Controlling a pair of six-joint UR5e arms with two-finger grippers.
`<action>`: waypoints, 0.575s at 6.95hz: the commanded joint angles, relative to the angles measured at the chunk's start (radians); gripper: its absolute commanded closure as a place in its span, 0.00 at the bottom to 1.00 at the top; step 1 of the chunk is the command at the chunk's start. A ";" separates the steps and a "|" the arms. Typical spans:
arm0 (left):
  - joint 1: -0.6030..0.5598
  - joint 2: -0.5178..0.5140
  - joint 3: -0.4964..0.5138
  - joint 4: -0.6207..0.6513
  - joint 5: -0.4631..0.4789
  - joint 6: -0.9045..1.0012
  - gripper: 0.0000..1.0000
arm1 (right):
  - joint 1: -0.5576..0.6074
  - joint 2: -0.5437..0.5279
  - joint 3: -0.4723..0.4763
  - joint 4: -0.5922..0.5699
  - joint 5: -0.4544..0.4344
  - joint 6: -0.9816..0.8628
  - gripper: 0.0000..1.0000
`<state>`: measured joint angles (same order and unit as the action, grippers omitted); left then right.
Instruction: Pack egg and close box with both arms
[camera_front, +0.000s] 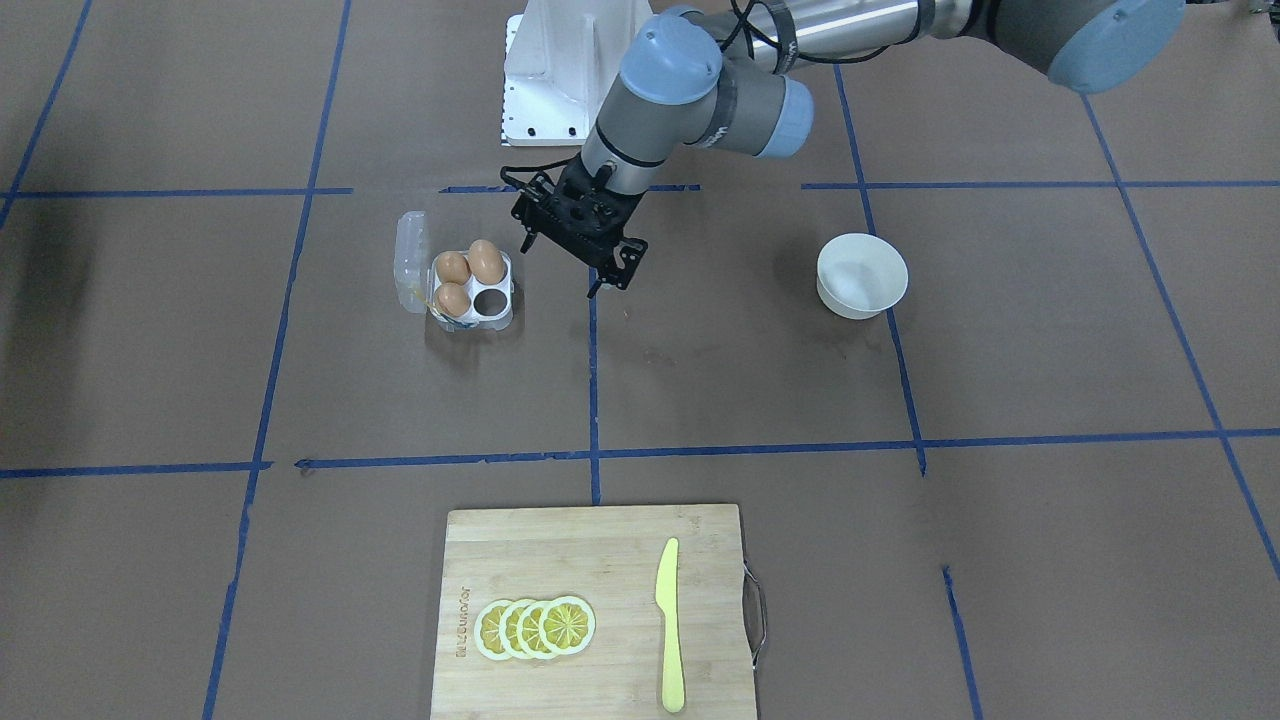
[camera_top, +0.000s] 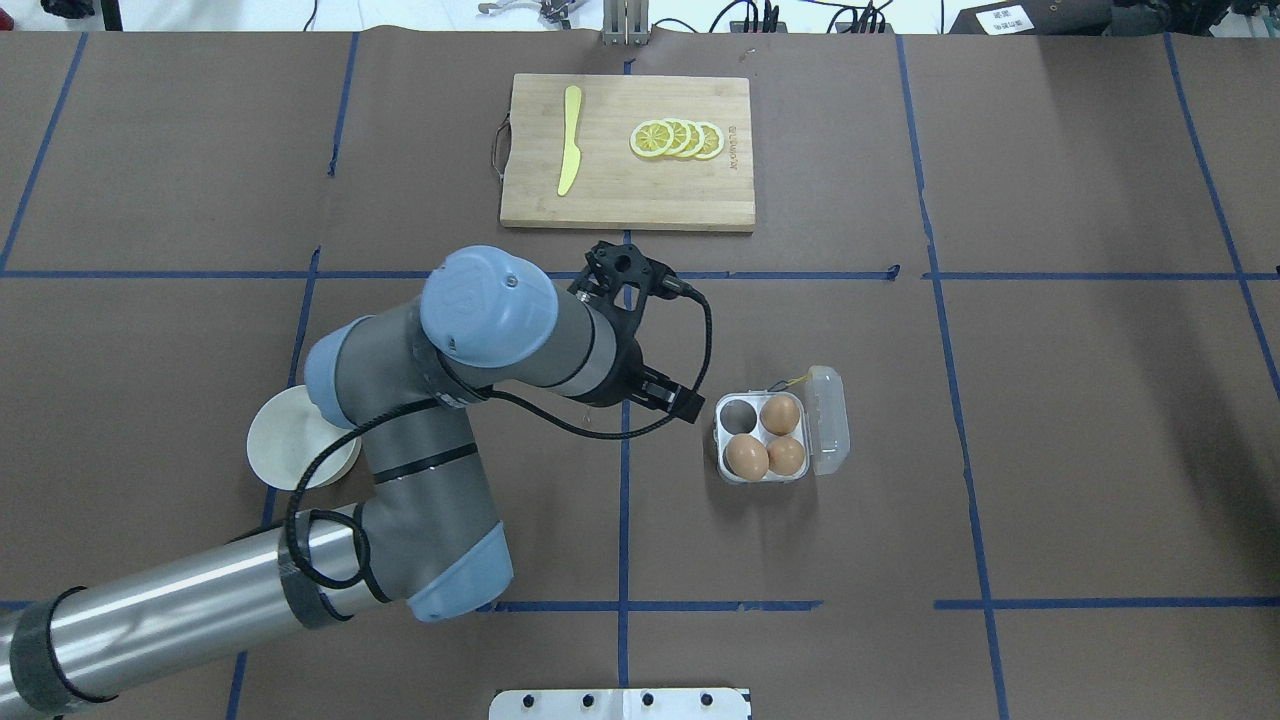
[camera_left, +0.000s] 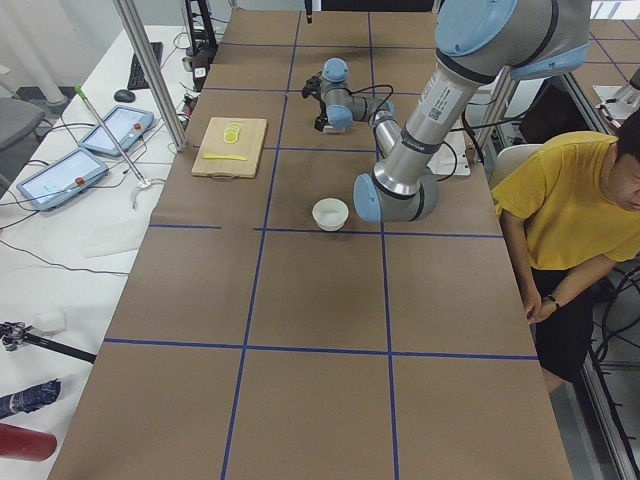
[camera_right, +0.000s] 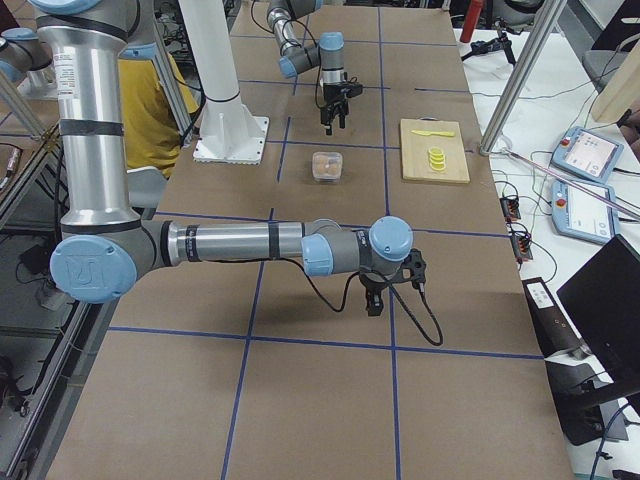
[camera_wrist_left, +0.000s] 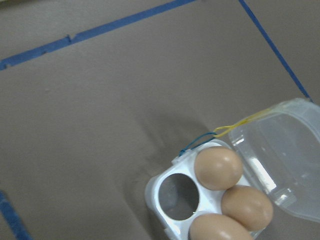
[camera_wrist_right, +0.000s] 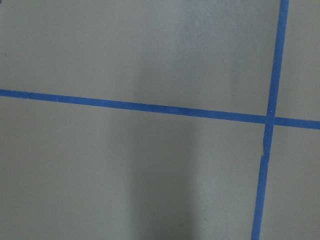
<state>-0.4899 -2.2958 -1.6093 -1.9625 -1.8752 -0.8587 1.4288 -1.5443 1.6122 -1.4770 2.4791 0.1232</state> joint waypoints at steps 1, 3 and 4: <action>-0.149 0.070 -0.084 0.187 -0.036 0.013 0.00 | -0.008 -0.007 0.025 0.001 -0.003 0.035 0.00; -0.301 0.303 -0.202 0.185 -0.110 0.152 0.00 | -0.005 -0.016 0.021 0.001 -0.020 0.033 0.00; -0.384 0.390 -0.213 0.185 -0.134 0.268 0.00 | -0.001 -0.019 0.017 0.001 -0.035 0.032 0.00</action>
<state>-0.7793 -2.0206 -1.7866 -1.7816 -1.9788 -0.7170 1.4238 -1.5584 1.6332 -1.4757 2.4593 0.1562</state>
